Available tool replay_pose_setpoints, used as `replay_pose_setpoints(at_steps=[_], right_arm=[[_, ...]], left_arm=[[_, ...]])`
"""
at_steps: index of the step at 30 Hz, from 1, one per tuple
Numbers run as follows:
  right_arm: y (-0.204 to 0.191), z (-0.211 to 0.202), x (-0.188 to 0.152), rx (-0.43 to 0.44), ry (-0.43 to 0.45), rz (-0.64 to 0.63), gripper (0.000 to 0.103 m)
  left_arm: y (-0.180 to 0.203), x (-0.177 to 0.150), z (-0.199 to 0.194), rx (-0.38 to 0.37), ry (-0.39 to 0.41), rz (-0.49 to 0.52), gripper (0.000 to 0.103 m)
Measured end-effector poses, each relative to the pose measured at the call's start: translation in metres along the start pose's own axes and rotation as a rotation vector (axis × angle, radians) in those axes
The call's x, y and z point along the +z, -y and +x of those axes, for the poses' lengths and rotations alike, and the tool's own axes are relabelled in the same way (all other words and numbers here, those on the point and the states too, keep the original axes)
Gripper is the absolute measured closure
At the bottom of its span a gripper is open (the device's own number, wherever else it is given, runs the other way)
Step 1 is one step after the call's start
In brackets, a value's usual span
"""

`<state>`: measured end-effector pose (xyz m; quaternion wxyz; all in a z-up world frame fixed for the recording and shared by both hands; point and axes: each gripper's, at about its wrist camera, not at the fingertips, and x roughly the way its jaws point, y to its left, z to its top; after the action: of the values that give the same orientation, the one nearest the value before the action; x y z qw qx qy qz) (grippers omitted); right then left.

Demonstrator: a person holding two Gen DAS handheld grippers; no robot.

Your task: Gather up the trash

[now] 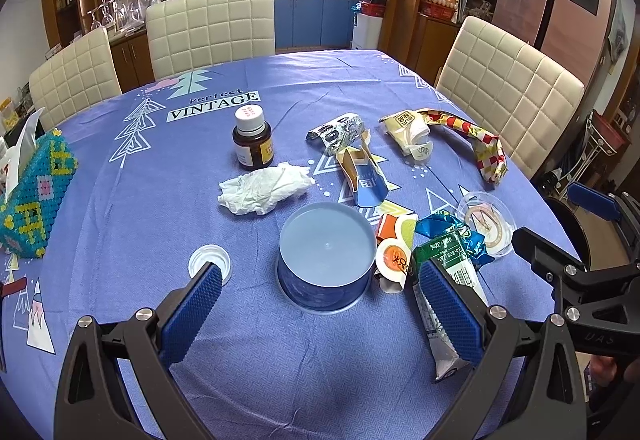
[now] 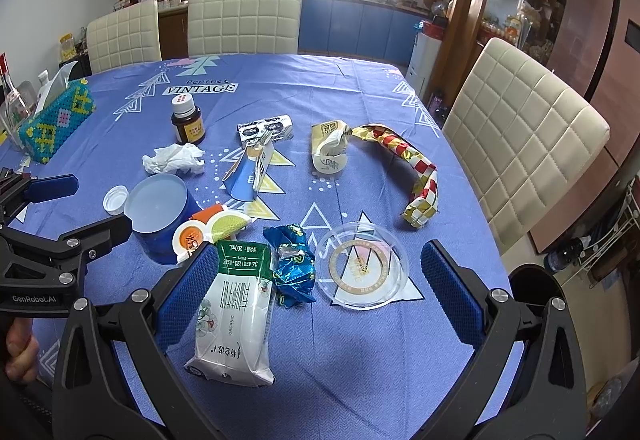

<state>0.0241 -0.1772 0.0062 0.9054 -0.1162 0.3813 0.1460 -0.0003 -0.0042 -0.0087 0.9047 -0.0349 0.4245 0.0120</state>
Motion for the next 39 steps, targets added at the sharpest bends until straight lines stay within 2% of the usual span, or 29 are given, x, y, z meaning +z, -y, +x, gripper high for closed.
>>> replay_pose_setpoints(at_steps=[39], right_arm=[[-0.0039,-0.0023,-0.0023,0.007,-0.008,0.003,0.003]], left_arm=[[-0.0014,-0.0049,0.0,-0.007,-0.017,0.003,0.006]])
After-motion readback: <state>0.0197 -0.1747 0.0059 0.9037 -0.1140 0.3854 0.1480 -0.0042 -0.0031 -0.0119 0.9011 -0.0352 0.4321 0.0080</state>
